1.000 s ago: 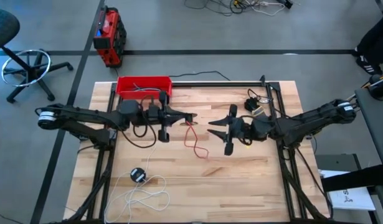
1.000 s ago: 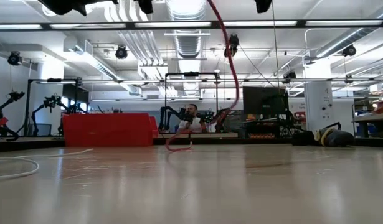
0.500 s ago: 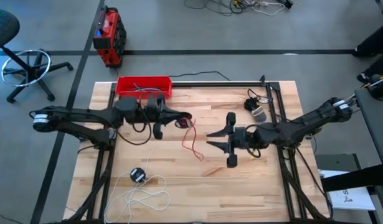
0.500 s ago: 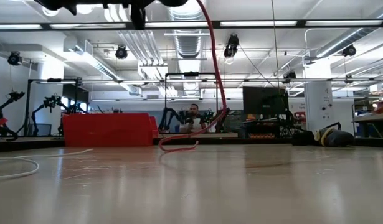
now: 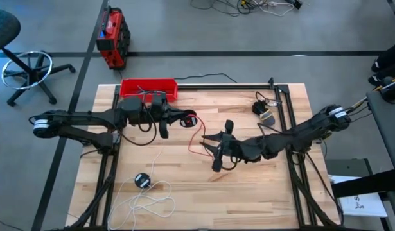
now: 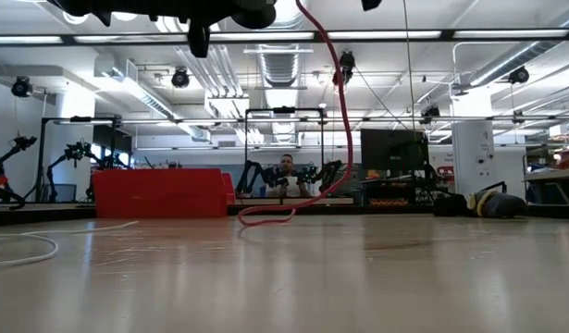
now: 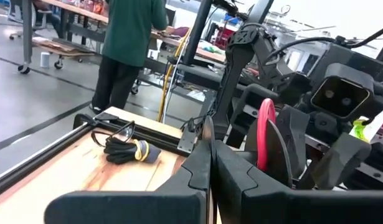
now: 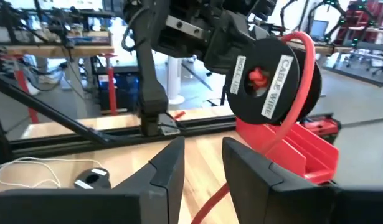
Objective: Coil cords
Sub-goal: Coil the red wire onto the black spool
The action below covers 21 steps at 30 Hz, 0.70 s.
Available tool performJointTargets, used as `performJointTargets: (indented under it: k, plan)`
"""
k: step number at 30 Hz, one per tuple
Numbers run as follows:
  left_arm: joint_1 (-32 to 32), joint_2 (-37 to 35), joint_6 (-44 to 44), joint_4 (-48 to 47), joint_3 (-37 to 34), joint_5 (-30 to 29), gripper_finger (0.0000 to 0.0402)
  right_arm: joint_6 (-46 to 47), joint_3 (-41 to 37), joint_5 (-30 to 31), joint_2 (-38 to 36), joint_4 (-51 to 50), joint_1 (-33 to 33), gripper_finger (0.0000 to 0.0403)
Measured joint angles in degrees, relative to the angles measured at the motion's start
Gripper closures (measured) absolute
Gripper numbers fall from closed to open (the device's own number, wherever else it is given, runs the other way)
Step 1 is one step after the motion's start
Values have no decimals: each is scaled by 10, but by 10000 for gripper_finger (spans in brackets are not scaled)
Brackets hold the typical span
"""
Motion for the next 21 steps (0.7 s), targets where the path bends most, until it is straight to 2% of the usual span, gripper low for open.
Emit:
performJointTargets:
  k: [2,6,9,21]
  plan:
    - [0,0,-3,2,0,0,401,5,7,8,4,-15,0,289]
    - [0,-3,-11,9,0,0,401,33,15,79,7,-70,0,281]
    - [0,-5,-9,18,0,0,401,71,16,102,7,-110,0,277]
    - [0,6,-8,104,0,0,401,79,16,103,5,-131,-2,295]
